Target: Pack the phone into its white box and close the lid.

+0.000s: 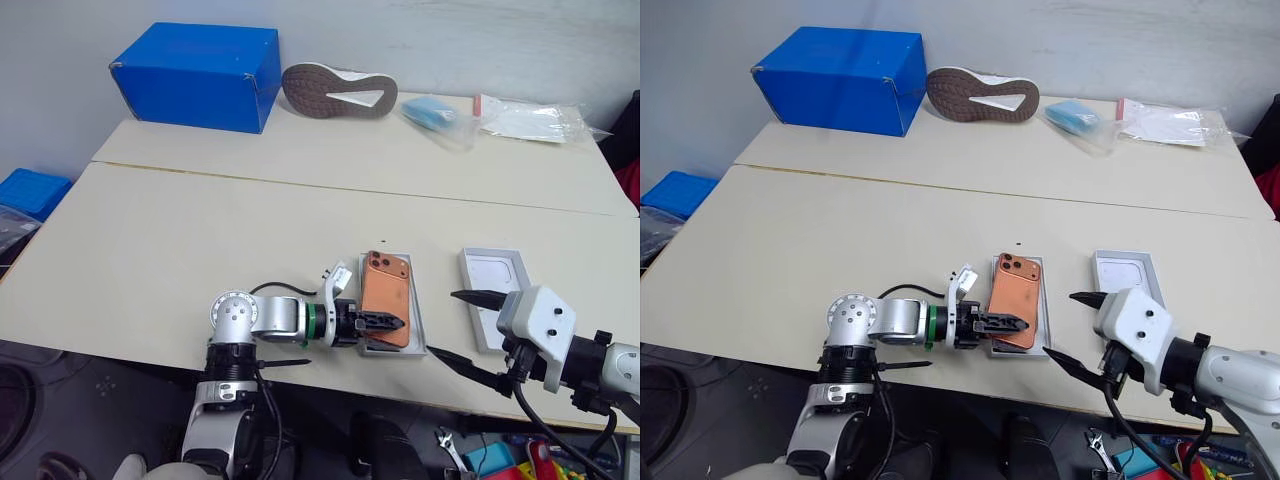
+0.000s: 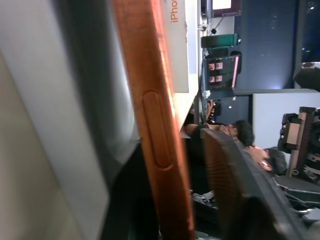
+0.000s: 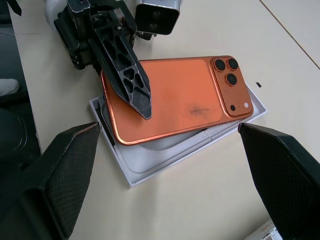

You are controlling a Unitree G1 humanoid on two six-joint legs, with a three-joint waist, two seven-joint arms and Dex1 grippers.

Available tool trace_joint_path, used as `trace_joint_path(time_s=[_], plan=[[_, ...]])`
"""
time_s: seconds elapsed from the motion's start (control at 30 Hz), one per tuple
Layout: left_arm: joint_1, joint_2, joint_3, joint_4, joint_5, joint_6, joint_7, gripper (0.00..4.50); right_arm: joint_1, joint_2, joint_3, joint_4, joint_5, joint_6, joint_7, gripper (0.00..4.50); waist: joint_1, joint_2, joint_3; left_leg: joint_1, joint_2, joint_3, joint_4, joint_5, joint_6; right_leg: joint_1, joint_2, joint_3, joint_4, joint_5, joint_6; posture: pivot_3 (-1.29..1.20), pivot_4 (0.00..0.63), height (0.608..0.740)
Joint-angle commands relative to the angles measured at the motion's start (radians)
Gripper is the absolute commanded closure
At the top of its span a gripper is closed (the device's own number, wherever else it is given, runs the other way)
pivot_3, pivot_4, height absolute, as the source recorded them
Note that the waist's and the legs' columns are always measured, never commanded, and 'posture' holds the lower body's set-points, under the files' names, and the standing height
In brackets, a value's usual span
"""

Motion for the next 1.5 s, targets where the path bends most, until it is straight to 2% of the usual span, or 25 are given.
trace_joint_path(time_s=[0.03, 0.23, 0.27, 0.4, 0.67, 0.8, 0.93, 1.1, 1.3, 1.5], plan=[[-0.020, 0.030, -0.054, -0.003, -0.080, 0.005, -0.009, 1.95, -0.005, -0.008, -0.024, -0.032, 0.013, -0.014, -0.016, 0.00, 0.000, 0.000, 0.000, 0.000, 0.000, 0.000, 0.000, 0.000, 0.000, 0.000, 0.000, 0.000, 0.000, 0.000, 0.000, 0.00, 0.150, 0.740], [-0.068, 0.126, -0.128, 0.029, -0.176, 0.005, -0.036, 0.21, -0.026, -0.012, -0.008, -0.021, 0.014, -0.015, -0.031, 0.00, -0.003, 0.000, 0.000, 0.001, 0.000, 0.000, 0.001, 0.000, 0.000, 0.001, 0.000, 0.000, 0.001, 0.000, 0.000, 0.00, 0.150, 0.740], [-0.080, 0.145, -0.138, 0.036, -0.203, 0.005, -0.043, 0.07, -0.031, -0.012, -0.005, -0.019, 0.015, -0.014, -0.034, 0.00, -0.004, 0.000, 0.000, 0.001, 0.000, 0.000, 0.001, 0.000, 0.000, 0.000, 0.000, 0.000, 0.001, 0.000, 0.000, 0.00, 0.150, 0.740], [-0.118, 0.199, -0.182, 0.057, -0.271, 0.005, -0.055, 0.07, -0.037, -0.009, 0.009, -0.014, 0.009, -0.019, -0.042, 0.00, -0.005, 0.001, 0.000, 0.002, 0.000, 0.000, 0.001, 0.000, 0.000, 0.000, 0.000, 0.000, 0.002, 0.000, 0.000, 0.00, 0.150, 0.740], [-0.178, 0.222, -0.219, 0.094, -0.297, 0.005, -0.068, 0.07, -0.037, -0.006, 0.026, -0.021, 0.005, -0.026, -0.060, 0.00, -0.001, 0.001, 0.000, 0.000, -0.001, -0.001, 0.001, 0.000, 0.000, 0.000, 0.000, 0.000, 0.000, 0.000, 0.000, 0.00, 0.150, 0.740], [-0.221, 0.205, -0.228, 0.133, -0.260, 0.005, -0.063, 0.07, -0.025, -0.003, 0.028, -0.036, 0.005, -0.028, -0.075, 0.00, -0.003, 0.001, 0.000, 0.001, -0.001, 0.000, 0.001, 0.000, 0.000, 0.001, 0.000, 0.000, 0.001, 0.000, 0.000, 0.00, 0.150, 0.740], [-0.245, 0.246, -0.305, 0.113, -0.210, 0.005, -0.059, 0.07, -0.010, -0.001, 0.029, -0.042, 0.002, -0.034, -0.083, 0.00, -0.003, 0.001, 0.000, 0.001, -0.001, 0.000, 0.001, 0.000, 0.000, 0.000, 0.000, 0.000, 0.001, 0.000, 0.000, 0.00, 0.150, 0.740], [-0.282, 0.231, -0.290, 0.105, -0.174, 0.005, -0.079, 0.07, 0.003, 0.008, 0.040, -0.044, -0.002, -0.045, -0.102, 0.00, -0.003, 0.001, 0.000, 0.001, -0.001, 0.000, 0.002, 0.000, 0.000, 0.001, 0.000, 0.000, 0.002, 0.000, 0.000, 0.00, 0.150, 0.740], [-0.316, 0.267, -0.400, 0.024, -0.107, 0.005, -0.108, 0.07, 0.002, 0.010, 0.057, -0.033, -0.006, -0.058, -0.113, 0.00, -0.003, 0.001, 0.000, 0.001, -0.001, 0.000, 0.002, 0.000, 0.000, 0.001, 0.000, 0.000, 0.001, 0.000, 0.000, 0.00, 0.150, 0.740], [-0.386, 0.279, -0.417, 0.062, -0.136, 0.005, -0.190, 0.07, 0.004, 0.013, 0.070, -0.024, -0.013, -0.073, -0.119, 0.00, -0.004, 0.001, 0.000, 0.001, 0.000, 0.000, 0.002, 0.000, 0.000, 0.000, 0.000, 0.000, 0.002, 0.000, 0.000, 0.00, 0.150, 0.740]])
